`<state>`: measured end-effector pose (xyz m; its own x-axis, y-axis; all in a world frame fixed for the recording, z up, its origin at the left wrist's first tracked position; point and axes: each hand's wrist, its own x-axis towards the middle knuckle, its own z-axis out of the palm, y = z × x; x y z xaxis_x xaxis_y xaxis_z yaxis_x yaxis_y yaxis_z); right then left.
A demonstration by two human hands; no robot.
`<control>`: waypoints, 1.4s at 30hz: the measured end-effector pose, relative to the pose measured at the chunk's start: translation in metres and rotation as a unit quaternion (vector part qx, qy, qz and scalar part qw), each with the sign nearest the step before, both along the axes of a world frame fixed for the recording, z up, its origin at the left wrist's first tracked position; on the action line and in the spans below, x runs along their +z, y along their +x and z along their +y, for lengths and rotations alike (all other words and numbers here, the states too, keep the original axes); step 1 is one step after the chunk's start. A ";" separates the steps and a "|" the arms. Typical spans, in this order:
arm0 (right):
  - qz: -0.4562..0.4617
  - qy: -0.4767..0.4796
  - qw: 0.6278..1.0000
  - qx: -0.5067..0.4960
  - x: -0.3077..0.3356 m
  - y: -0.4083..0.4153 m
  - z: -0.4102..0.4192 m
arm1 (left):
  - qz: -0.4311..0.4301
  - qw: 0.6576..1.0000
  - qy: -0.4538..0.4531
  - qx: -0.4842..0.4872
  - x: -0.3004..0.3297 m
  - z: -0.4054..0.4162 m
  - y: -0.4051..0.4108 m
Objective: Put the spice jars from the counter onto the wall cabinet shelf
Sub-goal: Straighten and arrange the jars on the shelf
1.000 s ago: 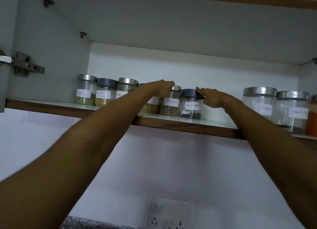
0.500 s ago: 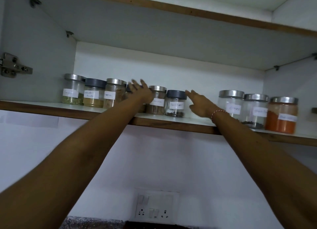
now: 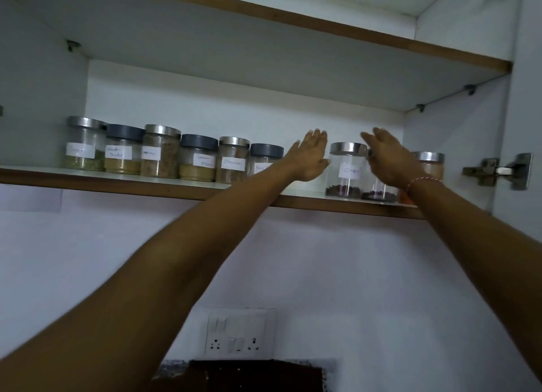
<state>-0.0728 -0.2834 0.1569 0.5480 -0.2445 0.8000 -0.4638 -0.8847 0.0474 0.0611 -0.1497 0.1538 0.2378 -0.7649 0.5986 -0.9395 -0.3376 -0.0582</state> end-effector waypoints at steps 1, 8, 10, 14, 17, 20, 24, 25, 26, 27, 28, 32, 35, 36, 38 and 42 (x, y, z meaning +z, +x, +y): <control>-0.002 0.004 1.000 -0.003 0.003 -0.009 -0.009 | 0.000 1.000 -0.003 -0.007 0.001 -0.007 -0.007; 0.026 0.047 0.999 -0.005 0.016 -0.033 -0.059 | -0.051 0.997 -0.049 -0.022 0.007 -0.054 -0.027; 0.046 0.044 0.998 0.003 0.018 -0.029 -0.067 | -0.056 0.997 -0.060 -0.015 0.013 -0.061 -0.030; 0.054 0.029 0.997 0.039 0.020 -0.017 -0.077 | -0.044 0.997 -0.062 0.002 0.018 -0.069 -0.032; 0.046 0.033 0.995 0.081 0.020 -0.007 -0.078 | -0.023 0.996 -0.081 0.001 0.022 -0.068 -0.028; 0.041 0.038 0.992 0.111 0.020 0.001 -0.076 | -0.010 0.996 -0.085 0.030 0.028 -0.064 -0.017; 0.029 0.063 0.988 0.140 0.017 0.014 -0.072 | -0.042 0.988 -0.113 0.093 0.029 -0.060 0.005; 0.028 0.068 0.986 0.148 0.016 0.019 -0.071 | -0.058 0.984 -0.123 0.115 0.029 -0.060 0.010; 0.027 0.073 0.985 0.155 0.016 0.024 -0.070 | -0.068 0.980 -0.132 0.131 0.028 -0.059 0.016; 0.029 0.077 0.983 0.161 0.016 0.029 -0.069 | -0.072 0.978 -0.138 0.141 0.027 -0.058 0.021; 0.030 0.083 0.982 0.165 0.016 0.034 -0.068 | -0.078 0.976 -0.138 0.149 0.025 -0.058 0.026; 0.046 0.108 0.978 0.170 0.015 0.053 -0.067 | -0.096 0.969 -0.135 0.182 0.024 -0.062 0.040; 0.067 0.113 0.977 0.169 0.015 0.068 -0.067 | -0.084 0.969 -0.122 0.198 0.028 -0.062 0.048; 0.072 0.111 0.977 0.167 0.016 0.072 -0.067 | -0.081 0.969 -0.116 0.202 0.029 -0.062 0.050; 0.084 0.108 0.978 0.160 0.017 0.079 -0.069 | -0.075 0.971 -0.102 0.204 0.031 -0.064 0.054; 0.116 0.113 0.975 0.152 0.020 0.088 -0.074 | -0.052 0.977 -0.069 0.196 0.035 -0.070 0.064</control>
